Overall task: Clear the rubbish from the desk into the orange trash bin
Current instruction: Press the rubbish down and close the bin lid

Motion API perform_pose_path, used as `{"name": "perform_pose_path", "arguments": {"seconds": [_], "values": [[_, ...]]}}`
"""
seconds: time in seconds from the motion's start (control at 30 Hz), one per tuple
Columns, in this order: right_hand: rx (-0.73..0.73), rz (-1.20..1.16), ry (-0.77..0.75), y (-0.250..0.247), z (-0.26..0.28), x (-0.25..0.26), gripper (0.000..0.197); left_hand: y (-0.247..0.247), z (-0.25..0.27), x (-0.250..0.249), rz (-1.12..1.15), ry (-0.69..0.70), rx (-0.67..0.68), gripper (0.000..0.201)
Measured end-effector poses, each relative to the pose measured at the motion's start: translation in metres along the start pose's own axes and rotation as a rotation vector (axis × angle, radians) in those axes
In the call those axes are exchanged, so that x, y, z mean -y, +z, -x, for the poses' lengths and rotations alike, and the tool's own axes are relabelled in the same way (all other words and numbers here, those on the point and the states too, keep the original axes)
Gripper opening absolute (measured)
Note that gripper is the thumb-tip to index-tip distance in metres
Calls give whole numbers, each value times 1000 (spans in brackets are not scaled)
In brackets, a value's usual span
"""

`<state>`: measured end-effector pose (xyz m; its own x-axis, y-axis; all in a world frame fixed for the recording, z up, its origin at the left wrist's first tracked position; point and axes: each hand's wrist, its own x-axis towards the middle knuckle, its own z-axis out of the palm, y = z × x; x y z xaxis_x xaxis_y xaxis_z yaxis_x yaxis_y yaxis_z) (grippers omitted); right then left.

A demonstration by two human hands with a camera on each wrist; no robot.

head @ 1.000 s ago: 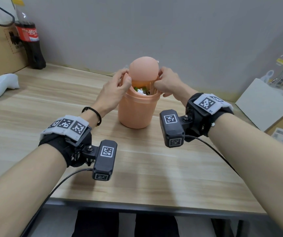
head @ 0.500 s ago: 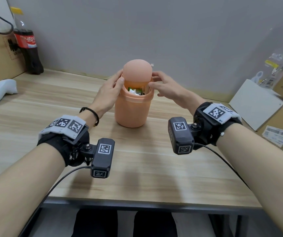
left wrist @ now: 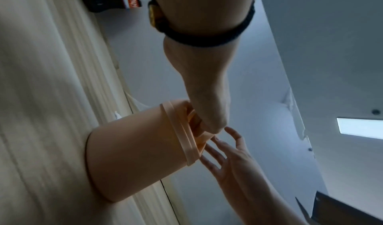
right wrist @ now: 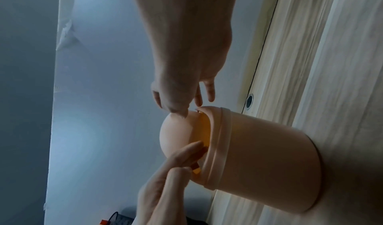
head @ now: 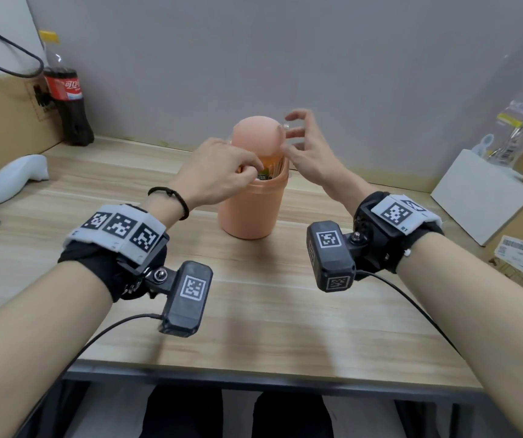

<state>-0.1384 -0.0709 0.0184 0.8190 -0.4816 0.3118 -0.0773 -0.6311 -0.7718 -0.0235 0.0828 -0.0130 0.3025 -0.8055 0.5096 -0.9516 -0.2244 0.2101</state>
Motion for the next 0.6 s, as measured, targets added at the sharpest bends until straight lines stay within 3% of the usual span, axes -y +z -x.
{"name": "perform_pose_path", "arguments": {"seconds": [0.13,0.23,0.43,0.6], "values": [[33,61,-18,-3,1,3,34,5,-6,1,-318,54,192,60],[61,86,-26,-5,3,4,39,7,-10,-2,-474,43,275,51],[118,131,-29,-4,4,11,45,10,-13,-4,-504,15,377,25],[159,155,-20,-3,4,15,50,5,-23,-8,-444,-122,535,40]]}}
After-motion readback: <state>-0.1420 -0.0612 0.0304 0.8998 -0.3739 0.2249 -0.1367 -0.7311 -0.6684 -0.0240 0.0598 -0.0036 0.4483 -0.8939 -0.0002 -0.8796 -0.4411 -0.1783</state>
